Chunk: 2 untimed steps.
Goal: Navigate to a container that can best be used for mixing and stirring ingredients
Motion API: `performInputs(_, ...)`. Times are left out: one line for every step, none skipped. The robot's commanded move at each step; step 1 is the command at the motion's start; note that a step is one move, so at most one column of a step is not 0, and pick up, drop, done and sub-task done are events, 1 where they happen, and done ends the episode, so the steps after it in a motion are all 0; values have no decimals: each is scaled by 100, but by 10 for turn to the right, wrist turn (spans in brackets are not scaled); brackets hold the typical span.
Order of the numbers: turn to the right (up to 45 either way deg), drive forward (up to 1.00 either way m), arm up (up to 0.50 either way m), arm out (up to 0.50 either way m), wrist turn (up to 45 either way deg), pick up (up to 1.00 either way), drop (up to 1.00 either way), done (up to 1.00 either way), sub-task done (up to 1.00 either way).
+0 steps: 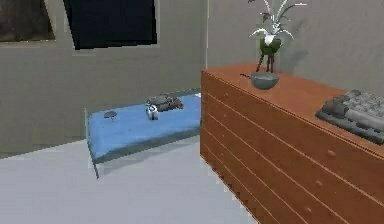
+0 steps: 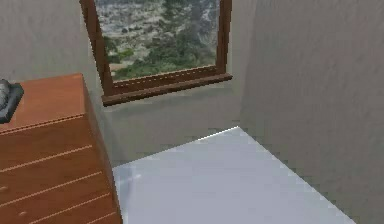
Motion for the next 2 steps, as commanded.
performInputs(-60,0,0,0,0,0,0,0,0)
performInputs(0,75,0,0,0,0,0,0,0)
